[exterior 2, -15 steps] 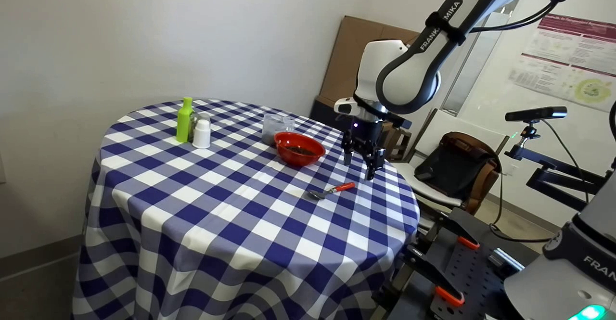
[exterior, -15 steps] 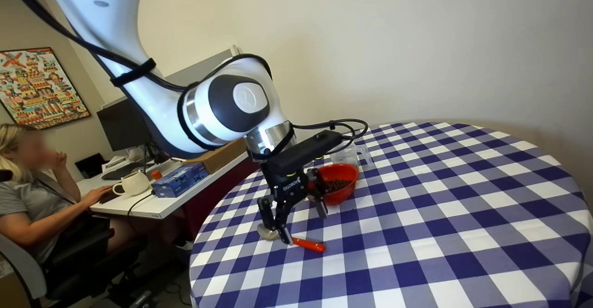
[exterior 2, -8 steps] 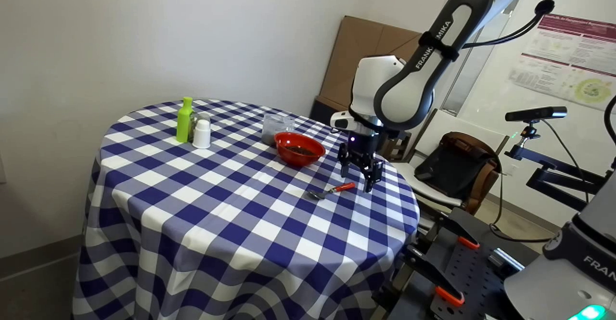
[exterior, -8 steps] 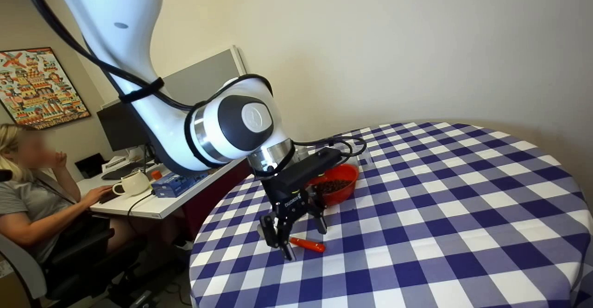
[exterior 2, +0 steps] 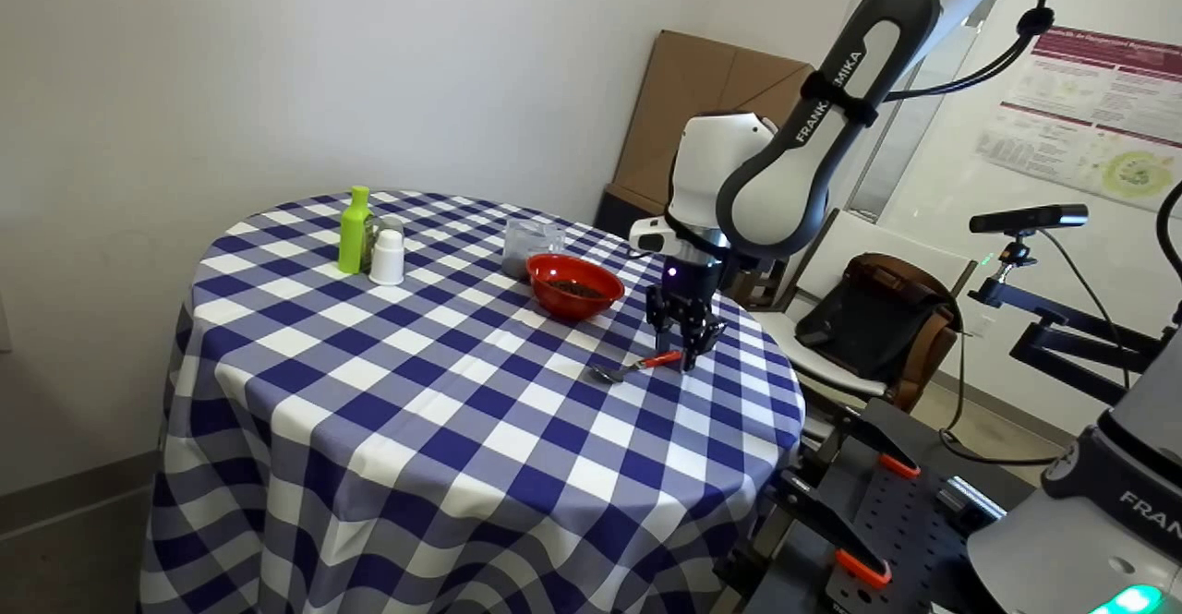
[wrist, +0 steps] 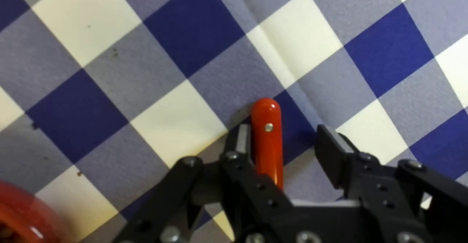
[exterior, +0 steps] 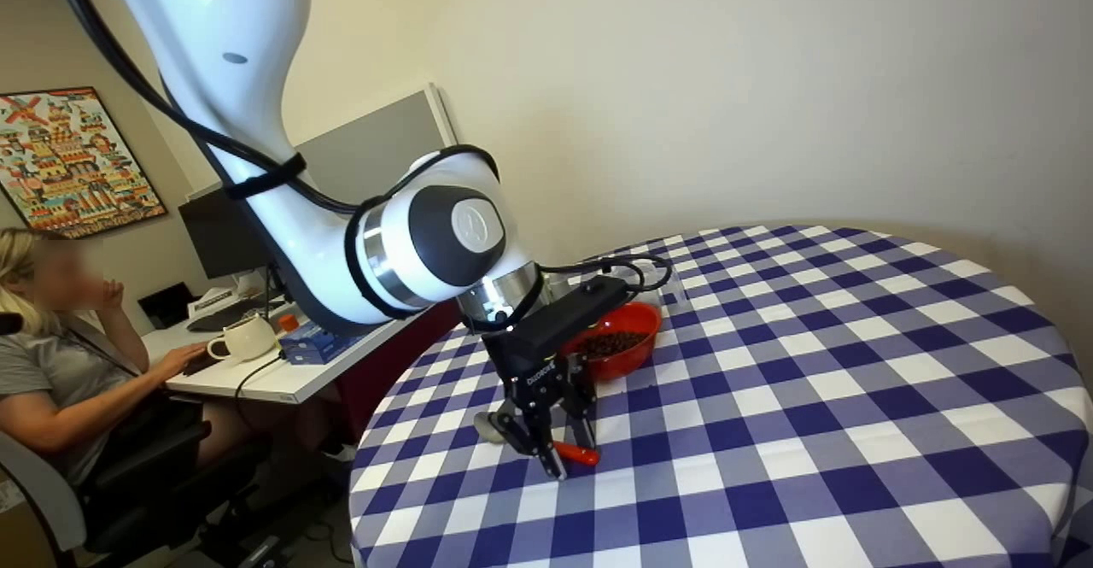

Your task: Put some of the contents of the orange bowl into the clear cup using the orange spoon

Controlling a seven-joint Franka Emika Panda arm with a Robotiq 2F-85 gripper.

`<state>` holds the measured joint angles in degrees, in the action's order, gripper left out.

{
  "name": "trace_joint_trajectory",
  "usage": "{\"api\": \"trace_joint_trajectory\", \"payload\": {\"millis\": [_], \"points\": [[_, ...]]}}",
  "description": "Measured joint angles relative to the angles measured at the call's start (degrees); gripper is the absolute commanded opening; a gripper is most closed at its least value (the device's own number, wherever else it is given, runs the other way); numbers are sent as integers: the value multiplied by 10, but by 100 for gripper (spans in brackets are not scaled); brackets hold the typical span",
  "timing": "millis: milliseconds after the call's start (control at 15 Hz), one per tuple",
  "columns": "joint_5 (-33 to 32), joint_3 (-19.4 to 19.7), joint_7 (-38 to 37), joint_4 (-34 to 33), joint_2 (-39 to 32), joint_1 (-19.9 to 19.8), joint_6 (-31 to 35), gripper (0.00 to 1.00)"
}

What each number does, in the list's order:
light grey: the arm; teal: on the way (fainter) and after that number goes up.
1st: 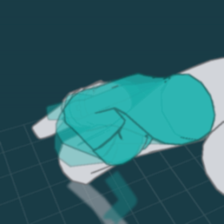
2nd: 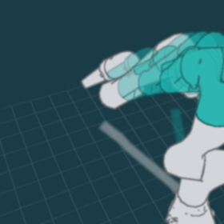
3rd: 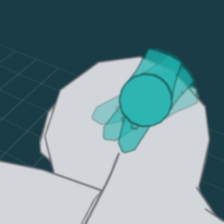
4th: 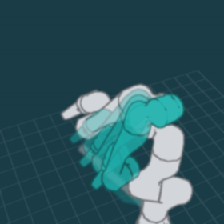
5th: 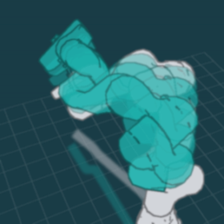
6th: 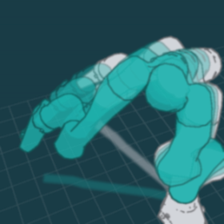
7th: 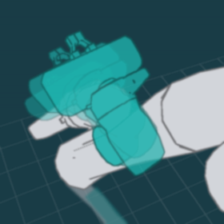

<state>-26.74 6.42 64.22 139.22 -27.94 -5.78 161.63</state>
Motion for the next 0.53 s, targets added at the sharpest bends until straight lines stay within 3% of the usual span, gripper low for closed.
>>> {"api": "trace_joint_trajectory", "payload": {"millis": [200,533], "points": [[-3,0,0,-3,1,-1,6,0],[-3,1,0,-4,1,-3,9,5]]}}
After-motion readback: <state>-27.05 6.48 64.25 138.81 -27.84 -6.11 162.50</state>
